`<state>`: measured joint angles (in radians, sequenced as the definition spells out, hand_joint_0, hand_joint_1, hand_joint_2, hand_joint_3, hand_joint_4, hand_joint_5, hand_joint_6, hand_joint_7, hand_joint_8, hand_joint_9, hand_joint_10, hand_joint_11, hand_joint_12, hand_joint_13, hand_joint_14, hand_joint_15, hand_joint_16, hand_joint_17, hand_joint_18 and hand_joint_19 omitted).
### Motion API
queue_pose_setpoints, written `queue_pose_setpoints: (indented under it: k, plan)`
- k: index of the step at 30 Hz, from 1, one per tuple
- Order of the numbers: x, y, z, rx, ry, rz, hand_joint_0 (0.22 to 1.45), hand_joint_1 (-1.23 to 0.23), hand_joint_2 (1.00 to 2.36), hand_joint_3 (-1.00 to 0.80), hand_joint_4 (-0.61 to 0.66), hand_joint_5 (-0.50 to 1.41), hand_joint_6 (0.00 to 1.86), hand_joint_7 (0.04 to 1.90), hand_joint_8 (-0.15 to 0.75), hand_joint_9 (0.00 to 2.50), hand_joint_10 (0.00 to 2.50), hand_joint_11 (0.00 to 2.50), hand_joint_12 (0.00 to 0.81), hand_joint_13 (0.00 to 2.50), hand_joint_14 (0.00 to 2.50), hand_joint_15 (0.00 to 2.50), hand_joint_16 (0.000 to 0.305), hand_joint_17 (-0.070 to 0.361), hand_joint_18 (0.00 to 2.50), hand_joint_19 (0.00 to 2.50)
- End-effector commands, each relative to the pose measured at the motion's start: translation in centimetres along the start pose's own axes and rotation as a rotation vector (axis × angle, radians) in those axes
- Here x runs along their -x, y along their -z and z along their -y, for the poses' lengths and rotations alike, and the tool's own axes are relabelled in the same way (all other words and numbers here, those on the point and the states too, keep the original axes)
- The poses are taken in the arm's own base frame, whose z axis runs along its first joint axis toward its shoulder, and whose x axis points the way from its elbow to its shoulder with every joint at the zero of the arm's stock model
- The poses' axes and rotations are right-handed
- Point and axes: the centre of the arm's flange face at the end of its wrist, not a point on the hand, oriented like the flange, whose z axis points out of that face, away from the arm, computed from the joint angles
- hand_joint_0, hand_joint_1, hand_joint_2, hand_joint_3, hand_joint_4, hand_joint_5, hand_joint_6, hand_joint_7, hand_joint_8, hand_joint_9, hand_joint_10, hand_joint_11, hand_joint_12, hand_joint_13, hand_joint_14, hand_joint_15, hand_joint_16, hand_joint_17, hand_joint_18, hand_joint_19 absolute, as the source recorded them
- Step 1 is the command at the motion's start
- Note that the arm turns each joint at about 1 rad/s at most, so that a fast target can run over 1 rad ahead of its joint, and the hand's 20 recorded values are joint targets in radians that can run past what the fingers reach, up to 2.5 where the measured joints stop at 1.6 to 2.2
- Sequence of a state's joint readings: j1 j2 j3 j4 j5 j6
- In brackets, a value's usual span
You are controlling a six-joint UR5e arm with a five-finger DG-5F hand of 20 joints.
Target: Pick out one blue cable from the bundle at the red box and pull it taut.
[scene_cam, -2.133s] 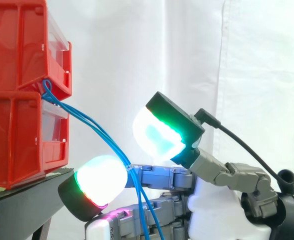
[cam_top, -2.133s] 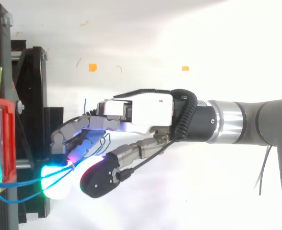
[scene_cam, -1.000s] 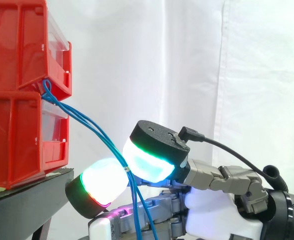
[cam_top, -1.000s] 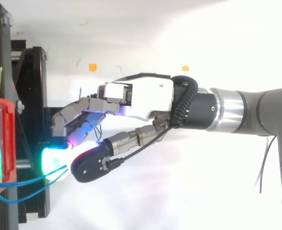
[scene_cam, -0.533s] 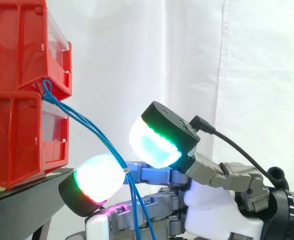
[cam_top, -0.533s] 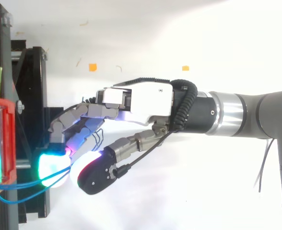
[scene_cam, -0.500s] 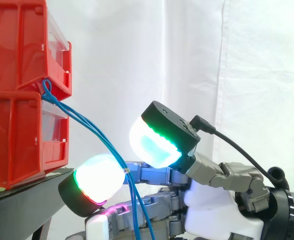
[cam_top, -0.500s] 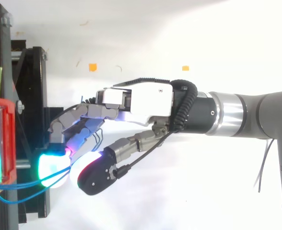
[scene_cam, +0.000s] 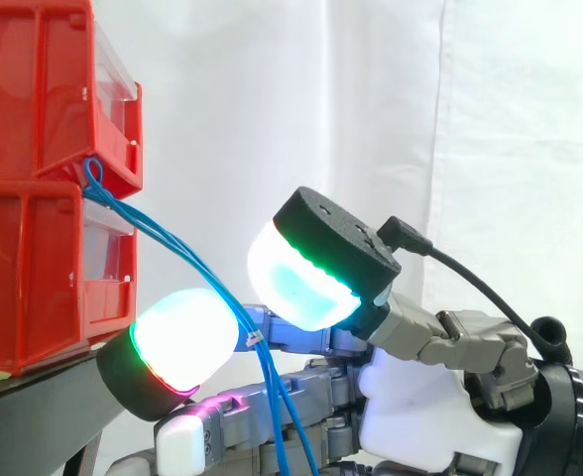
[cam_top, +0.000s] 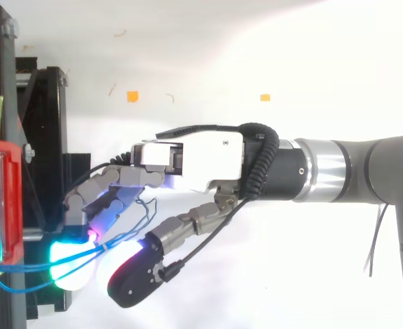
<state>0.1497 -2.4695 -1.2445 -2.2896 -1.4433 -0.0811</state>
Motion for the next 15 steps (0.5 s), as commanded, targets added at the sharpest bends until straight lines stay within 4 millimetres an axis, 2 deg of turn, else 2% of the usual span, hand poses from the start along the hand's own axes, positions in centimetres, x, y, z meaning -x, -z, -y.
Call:
queue_pose_setpoints:
  k: [1, 15]
  plan:
    - [-0.08, 0.01, 0.02, -0.002, -0.001, -0.004, 0.61, -0.63, 1.01, -0.37, 0.16, -0.15, 0.75, 0.93, 0.307, 0.82, 0.01, 0.38, 0.270, 0.50, 0.01, 0.17, 0.029, 0.066, 0.29, 0.25]
    - [0.62, 0.31, 0.29, -0.027, 0.001, -0.013, 0.61, -0.62, 1.02, -0.25, 0.14, -0.16, 0.83, 0.89, 0.313, 0.82, 0.01, 0.40, 0.263, 0.50, 0.01, 0.17, 0.028, 0.064, 0.29, 0.25]
